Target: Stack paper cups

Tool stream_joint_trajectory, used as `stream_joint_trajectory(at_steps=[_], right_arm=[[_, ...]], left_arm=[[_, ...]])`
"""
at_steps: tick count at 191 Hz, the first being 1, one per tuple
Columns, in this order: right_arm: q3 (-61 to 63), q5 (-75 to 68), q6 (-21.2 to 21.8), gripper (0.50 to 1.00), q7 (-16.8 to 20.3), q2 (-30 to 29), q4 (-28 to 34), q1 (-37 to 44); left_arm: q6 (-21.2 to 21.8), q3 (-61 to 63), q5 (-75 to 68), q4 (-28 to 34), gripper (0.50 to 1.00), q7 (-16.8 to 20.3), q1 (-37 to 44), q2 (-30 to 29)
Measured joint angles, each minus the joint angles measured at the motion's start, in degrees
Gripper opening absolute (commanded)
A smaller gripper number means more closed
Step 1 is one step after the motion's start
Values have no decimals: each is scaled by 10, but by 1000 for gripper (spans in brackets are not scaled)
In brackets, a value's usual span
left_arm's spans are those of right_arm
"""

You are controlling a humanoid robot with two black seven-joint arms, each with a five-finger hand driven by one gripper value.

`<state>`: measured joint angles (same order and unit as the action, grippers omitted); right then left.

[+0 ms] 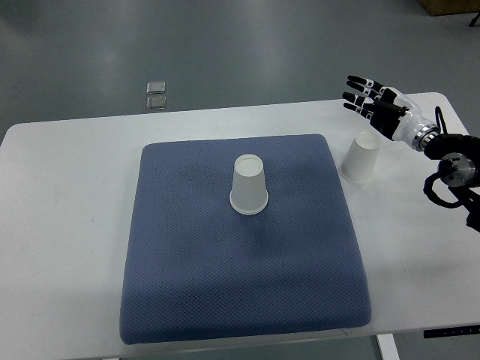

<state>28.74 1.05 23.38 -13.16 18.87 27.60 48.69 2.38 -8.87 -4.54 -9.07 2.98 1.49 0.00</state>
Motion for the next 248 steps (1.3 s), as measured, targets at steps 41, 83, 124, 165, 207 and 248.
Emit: stream_joint_trajectory(at_steps=[41,83,124,165,207,248], right_arm=[[-2,3,8,913,-1,1,0,1],[-6,58,15,913,-5,15,1,15],[-7,160,18,913,-21,43,4,27],[-13,290,30,913,-49,69,6,46],[-13,422,33,913,-71,79,10,56],[-14,505,28,915,-73,79,15,57]], left_arm=[[0,0,0,0,1000,0,0,0],[0,0,0,0,1000,0,0,0],[0,0,0,0,1000,0,0,0],[0,0,0,0,1000,0,0,0],[0,0,0,0,1000,0,0,0],[0,0,0,0,1000,0,0,0]])
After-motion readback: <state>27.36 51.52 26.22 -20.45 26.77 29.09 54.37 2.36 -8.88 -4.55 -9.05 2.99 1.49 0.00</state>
